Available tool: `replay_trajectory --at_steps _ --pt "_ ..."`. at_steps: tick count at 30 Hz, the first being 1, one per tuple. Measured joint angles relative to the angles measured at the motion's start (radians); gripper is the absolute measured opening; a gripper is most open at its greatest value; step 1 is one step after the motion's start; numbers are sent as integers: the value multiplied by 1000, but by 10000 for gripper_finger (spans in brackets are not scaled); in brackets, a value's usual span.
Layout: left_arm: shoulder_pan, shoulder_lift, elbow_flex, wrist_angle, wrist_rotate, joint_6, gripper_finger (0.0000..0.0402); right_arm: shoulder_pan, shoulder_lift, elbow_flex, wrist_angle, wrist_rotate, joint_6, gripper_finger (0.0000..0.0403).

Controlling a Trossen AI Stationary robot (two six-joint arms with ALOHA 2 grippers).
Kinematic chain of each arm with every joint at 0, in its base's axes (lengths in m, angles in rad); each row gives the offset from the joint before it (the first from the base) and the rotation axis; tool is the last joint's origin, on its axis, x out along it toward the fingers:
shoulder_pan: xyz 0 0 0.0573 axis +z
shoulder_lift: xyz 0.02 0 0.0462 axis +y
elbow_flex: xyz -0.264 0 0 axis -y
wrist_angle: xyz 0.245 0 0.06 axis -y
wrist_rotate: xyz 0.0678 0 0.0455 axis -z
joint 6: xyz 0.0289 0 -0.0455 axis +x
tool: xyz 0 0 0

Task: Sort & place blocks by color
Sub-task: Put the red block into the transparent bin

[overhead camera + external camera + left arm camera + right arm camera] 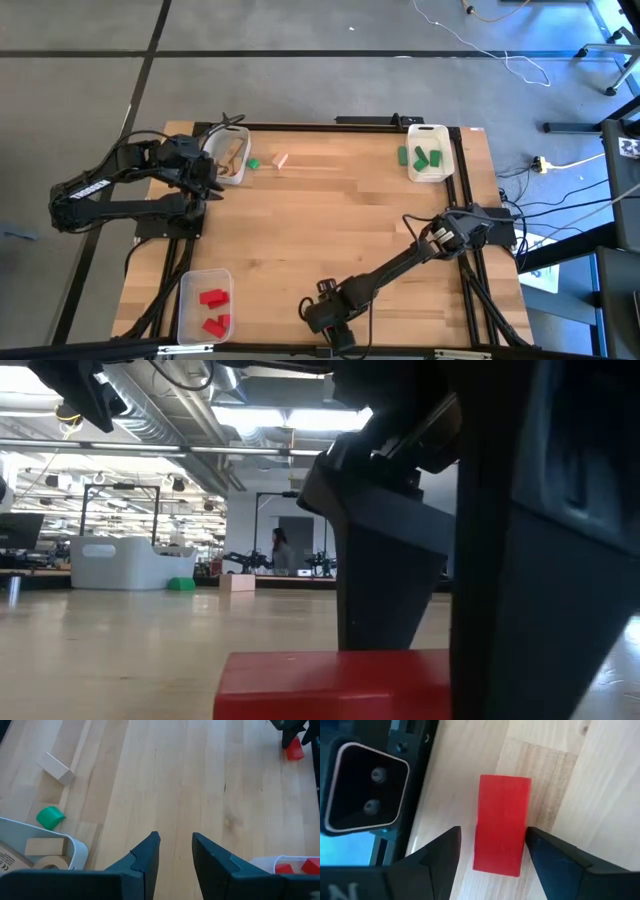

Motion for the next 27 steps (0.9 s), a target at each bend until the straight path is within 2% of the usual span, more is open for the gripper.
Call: replay_trajectory --at_steps 5,14,22,27 --pt "0 0 0 0 0 0 108 4 4 1 -6 65 36 216" --pt "0 0 0 0 0 0 108 1 5 0 -17 155 185 131" --pt "0 0 0 0 0 -15 108 -23 7 -2 -22 287 271 129" --pt "0 0 0 0 0 -178 108 -58 9 1 -25 394 314 129"
